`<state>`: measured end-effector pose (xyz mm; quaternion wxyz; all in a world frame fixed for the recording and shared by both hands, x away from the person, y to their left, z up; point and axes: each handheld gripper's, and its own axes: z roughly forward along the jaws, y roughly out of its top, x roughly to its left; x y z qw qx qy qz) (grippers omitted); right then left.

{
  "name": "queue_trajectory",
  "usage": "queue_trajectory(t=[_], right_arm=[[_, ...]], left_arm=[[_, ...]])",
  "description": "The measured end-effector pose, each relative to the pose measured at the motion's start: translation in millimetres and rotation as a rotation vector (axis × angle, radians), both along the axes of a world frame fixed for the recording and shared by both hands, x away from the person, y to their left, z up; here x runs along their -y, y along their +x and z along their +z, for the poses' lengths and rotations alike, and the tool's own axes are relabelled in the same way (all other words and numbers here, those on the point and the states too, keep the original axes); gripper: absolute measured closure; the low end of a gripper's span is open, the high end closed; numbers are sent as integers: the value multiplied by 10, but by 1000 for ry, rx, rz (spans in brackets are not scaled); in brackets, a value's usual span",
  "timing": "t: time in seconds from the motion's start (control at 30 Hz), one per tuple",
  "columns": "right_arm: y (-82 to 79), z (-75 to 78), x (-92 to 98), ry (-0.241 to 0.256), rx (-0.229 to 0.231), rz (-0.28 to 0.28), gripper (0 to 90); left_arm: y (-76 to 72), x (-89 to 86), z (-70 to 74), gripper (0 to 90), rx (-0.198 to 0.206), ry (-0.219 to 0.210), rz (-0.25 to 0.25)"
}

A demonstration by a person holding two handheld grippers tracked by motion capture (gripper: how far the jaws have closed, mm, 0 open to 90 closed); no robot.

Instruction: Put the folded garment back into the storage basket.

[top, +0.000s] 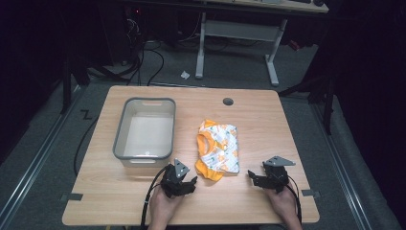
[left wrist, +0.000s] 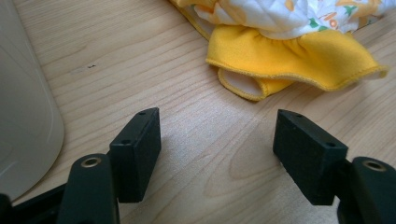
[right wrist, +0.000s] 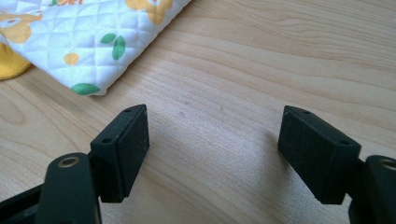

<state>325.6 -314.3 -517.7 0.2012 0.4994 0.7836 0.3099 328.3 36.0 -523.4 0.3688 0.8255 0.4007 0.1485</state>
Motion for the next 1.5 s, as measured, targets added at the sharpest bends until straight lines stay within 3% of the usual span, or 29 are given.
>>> queue_trajectory(t=[0.93,1.07,1.27,1.5], right_arm=[[5,1,-1,1,-2,-5,251],[6,2,-2,1,-3,-6,251],[6,2,-2,1,-3,-6,251],[5,2,-2,1,-2,-6,251]], left_arm=[[2,4,1,313,0,4,-3],[15,16,7,333,-10,-6,29],[27,44,12,332,-10,6,23],[30,67,40,344,-23,-13,4]])
